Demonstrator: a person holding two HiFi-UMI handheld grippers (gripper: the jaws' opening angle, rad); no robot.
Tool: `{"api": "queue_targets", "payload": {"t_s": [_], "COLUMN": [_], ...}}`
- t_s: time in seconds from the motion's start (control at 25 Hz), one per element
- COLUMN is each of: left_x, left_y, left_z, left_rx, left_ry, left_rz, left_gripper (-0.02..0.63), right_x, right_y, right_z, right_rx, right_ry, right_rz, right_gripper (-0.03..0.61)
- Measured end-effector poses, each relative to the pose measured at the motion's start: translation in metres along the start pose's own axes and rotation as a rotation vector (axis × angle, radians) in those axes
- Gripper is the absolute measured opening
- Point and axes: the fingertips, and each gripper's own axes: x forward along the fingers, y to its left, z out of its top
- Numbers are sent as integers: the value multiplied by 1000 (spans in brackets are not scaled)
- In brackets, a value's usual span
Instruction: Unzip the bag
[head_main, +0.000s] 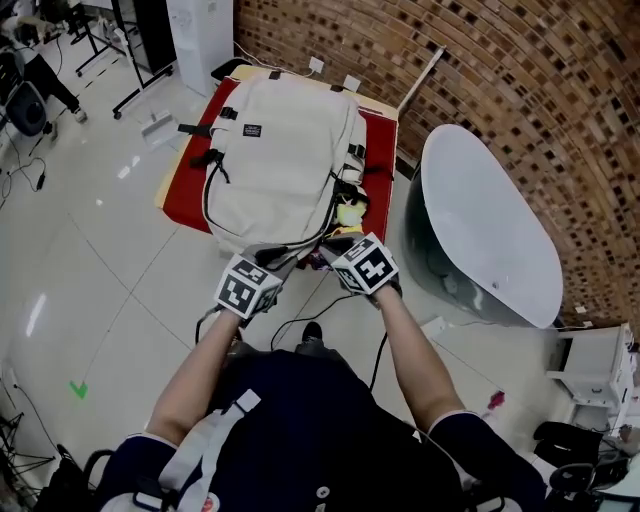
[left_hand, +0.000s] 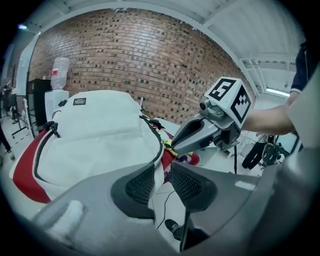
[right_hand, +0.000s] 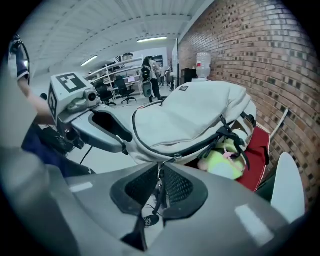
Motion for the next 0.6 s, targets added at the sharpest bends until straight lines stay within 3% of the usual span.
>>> {"api": "queue_targets", "payload": {"t_s": [0.28,0.6], "left_x": [-27,-45], "left_y": [31,53], "left_z": [-18,-44], "left_rx": [27,46], "left_ry": [47,95], "left_rz": [-6,-62], "left_gripper": [106,106], "right_x": [7,19], "right_y": [16,56], "right_z": [-3,9], "right_rx": [137,298], "right_ry": [-20,-73], "right_rz": [-41,-17], "right_gripper": [43,41]}}
